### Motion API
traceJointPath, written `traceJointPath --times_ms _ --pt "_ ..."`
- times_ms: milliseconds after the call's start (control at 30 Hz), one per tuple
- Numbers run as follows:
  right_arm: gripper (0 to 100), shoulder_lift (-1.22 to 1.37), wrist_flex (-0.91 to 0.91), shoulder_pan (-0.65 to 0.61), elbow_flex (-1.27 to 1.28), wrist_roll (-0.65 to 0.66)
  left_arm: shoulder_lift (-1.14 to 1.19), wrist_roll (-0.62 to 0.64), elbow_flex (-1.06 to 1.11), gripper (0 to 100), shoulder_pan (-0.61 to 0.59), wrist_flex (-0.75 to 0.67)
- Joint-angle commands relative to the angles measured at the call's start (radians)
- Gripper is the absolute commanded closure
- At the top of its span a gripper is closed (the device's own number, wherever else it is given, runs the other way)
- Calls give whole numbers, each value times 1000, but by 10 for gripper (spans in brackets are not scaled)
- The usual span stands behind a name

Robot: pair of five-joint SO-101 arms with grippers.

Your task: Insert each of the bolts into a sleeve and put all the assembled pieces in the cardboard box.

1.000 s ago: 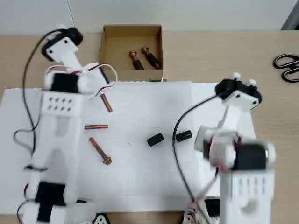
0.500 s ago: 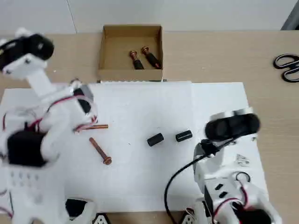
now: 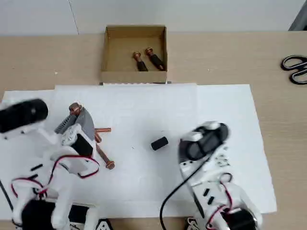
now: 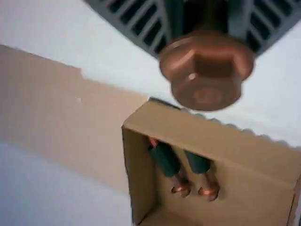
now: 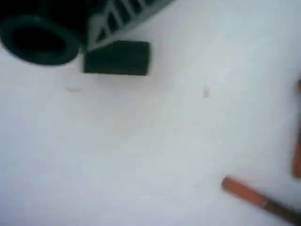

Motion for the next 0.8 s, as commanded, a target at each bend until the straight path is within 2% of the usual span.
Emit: traceJointPath --times_ms 0,233,400,600,767 --pt "996 -12 -74 -87 41 8 -114 -2 116 995 17 -101" --pt "996 -12 -101 -288 97 3 -301 74 243 995 175 -110" --pt "996 -12 -180 -332 98 8 -354 74 268 995 272 -110" --pt "996 -12 -183 -427 98 8 -359 72 326 995 423 -124" --pt "996 -12 -185 -466 98 8 -359 71 358 995 451 -183"
